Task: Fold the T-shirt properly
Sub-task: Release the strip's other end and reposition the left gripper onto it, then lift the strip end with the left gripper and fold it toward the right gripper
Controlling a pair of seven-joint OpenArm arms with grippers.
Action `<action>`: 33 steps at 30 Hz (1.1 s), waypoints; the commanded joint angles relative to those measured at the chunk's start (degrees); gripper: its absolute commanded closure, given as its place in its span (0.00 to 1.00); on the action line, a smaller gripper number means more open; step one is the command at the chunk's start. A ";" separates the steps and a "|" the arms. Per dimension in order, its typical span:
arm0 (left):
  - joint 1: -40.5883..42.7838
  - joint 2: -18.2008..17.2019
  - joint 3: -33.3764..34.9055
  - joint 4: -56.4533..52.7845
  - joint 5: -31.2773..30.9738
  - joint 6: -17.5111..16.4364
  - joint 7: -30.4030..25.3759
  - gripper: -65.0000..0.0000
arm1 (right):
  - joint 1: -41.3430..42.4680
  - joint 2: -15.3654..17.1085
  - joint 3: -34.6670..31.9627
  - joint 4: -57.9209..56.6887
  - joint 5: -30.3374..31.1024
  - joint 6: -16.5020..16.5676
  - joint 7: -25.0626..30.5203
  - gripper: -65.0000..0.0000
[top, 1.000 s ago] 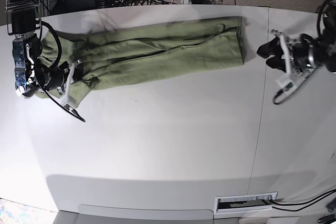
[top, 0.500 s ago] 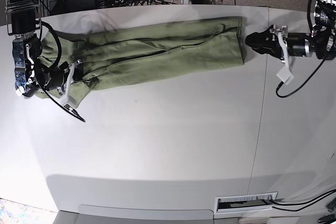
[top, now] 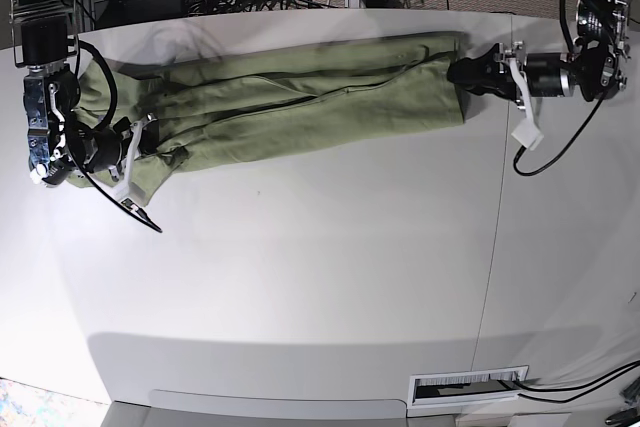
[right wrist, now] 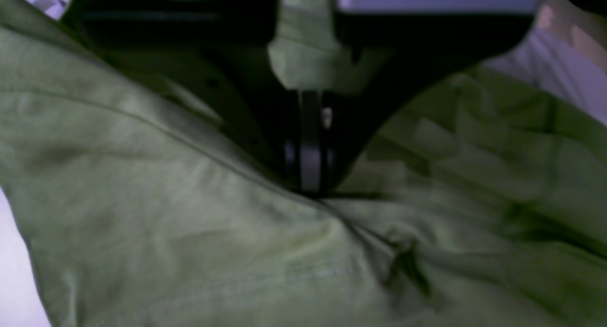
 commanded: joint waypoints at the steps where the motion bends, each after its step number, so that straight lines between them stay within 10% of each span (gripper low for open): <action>1: -0.59 -1.01 -0.59 0.11 0.48 -0.22 -0.24 0.56 | -0.15 0.59 -0.20 -0.07 -1.97 -0.24 -1.16 1.00; 33: 2.80 3.96 1.62 0.63 -1.03 -0.39 2.01 0.68 | -0.13 0.59 -0.20 -0.07 -1.75 -0.24 0.59 1.00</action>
